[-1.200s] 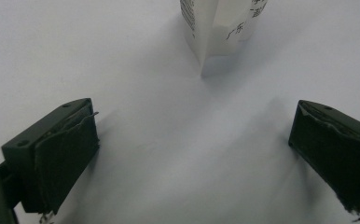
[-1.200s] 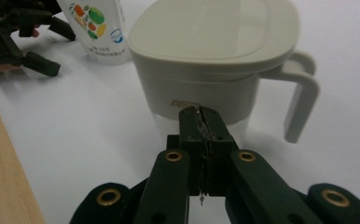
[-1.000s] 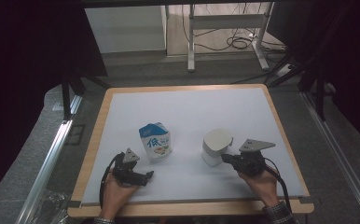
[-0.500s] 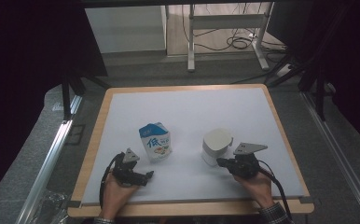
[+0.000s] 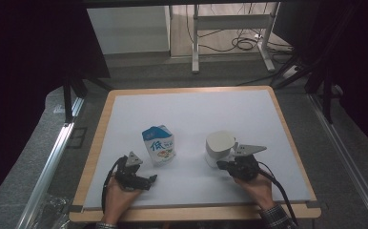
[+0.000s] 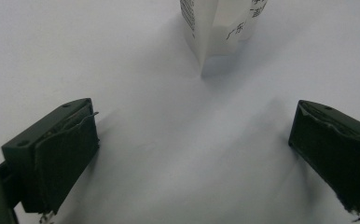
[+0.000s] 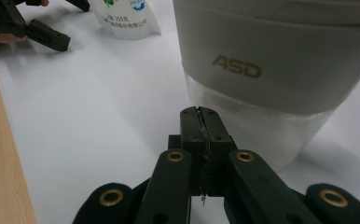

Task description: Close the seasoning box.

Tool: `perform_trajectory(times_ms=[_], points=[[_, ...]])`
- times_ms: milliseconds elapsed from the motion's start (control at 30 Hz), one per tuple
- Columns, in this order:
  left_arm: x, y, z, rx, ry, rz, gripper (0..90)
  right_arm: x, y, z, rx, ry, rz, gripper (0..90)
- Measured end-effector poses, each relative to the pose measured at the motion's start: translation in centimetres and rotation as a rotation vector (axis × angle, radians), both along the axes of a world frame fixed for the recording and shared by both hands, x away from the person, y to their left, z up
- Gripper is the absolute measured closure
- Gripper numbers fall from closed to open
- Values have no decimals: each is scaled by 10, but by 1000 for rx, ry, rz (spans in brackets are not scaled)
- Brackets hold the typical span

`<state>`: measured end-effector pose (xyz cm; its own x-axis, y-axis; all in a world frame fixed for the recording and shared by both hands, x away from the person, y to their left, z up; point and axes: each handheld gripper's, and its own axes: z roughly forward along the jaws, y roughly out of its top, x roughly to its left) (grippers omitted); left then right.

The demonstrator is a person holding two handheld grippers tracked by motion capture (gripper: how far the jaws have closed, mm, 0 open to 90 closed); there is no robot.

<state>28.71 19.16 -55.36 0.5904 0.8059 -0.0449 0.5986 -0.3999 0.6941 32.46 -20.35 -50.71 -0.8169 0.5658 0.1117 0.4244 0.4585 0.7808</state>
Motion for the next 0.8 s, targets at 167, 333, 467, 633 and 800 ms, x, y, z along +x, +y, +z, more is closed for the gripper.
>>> perform_trajectory(times_ms=[167,333,467,633,800], points=[[0,0,0,0,0,-1,12,3,4,-1,-4,-5,2,895],[0,0,0,2,1,-1,12,7,8,-2,-9,-7,-1,895],[0,0,0,1,2,-1,12,11,11,-3,-14,-14,-5,895],[0,0,0,2,1,-1,12,13,13,-3,-19,-21,-3,895],[0,0,0,2,1,-1,12,16,15,-5,-26,-25,-6,895]])
